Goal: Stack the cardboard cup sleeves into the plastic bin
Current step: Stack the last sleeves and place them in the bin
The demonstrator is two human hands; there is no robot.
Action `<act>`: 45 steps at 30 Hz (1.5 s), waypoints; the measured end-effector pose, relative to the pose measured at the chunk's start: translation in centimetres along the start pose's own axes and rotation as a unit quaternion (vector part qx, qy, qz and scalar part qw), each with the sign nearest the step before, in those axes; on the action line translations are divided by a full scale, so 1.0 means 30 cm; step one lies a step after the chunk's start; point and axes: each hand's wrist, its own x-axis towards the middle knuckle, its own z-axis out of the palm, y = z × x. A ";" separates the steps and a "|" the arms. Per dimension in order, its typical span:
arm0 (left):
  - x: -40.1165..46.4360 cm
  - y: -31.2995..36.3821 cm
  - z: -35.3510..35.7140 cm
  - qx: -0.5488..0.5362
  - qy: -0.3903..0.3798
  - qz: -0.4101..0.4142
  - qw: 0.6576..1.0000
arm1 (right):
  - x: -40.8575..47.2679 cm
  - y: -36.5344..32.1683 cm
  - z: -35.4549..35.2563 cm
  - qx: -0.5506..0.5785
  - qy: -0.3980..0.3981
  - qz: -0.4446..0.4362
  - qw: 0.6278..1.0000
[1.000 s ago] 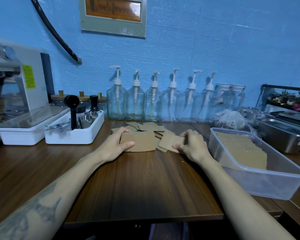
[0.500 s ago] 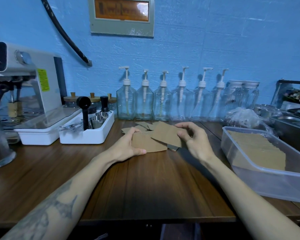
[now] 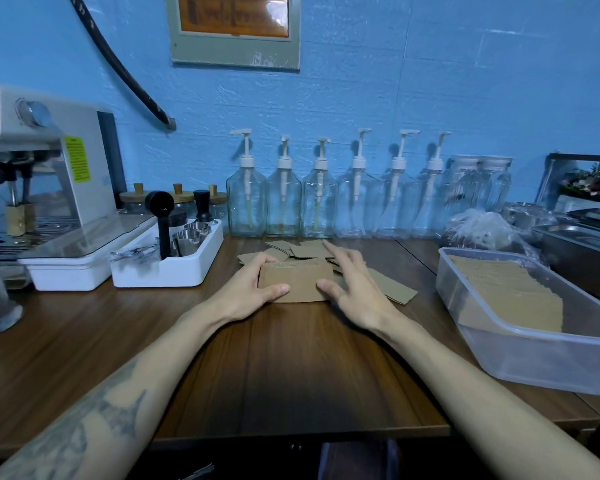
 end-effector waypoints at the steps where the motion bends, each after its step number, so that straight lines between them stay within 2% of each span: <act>1: 0.000 0.002 0.001 -0.002 -0.002 0.001 1.000 | 0.001 0.001 0.006 -0.008 -0.020 -0.003 1.000; 6: -0.003 0.018 0.013 -0.013 -0.008 0.013 1.000 | 0.018 -0.008 0.031 -0.132 -0.031 -0.066 0.989; 17: -0.007 0.027 0.017 -0.027 0.000 0.007 1.000 | 0.026 0.019 0.007 -0.136 -0.027 -0.066 0.988; 20: -0.006 0.024 0.012 -0.015 0.007 0.000 1.000 | 0.020 0.050 -0.037 -0.162 0.005 -0.001 0.987; 23: -0.005 0.020 0.005 -0.002 0.014 -0.003 1.000 | 0.007 0.101 -0.100 -0.288 0.051 0.101 0.951; 25: -0.006 0.018 0.004 0.006 0.017 -0.004 1.000 | -0.007 0.129 -0.129 -0.331 0.051 0.178 0.925; 28: -0.008 0.019 0.002 0.006 0.011 -0.002 1.000 | -0.020 0.153 -0.144 -0.337 0.021 0.259 0.905; 31: -0.011 0.021 0.001 0.003 0.008 -0.001 1.000 | -0.022 0.152 -0.152 -0.299 0.020 0.284 0.911; 36: -0.011 0.024 0.002 0.002 0.008 -0.004 1.000 | -0.013 0.144 -0.164 -0.169 0.093 0.262 0.945; 40: -0.010 0.020 0.000 0.005 0.006 -0.004 1.000 | 0.000 0.139 -0.169 -0.042 0.187 0.212 0.958; 43: -0.008 0.019 0.001 0.003 0.000 -0.005 1.000 | 0.007 0.096 -0.160 0.091 0.275 0.138 0.947; 45: -0.006 0.018 0.002 0.003 -0.006 -0.005 1.000 | 0.010 0.057 -0.140 0.166 0.275 0.098 0.942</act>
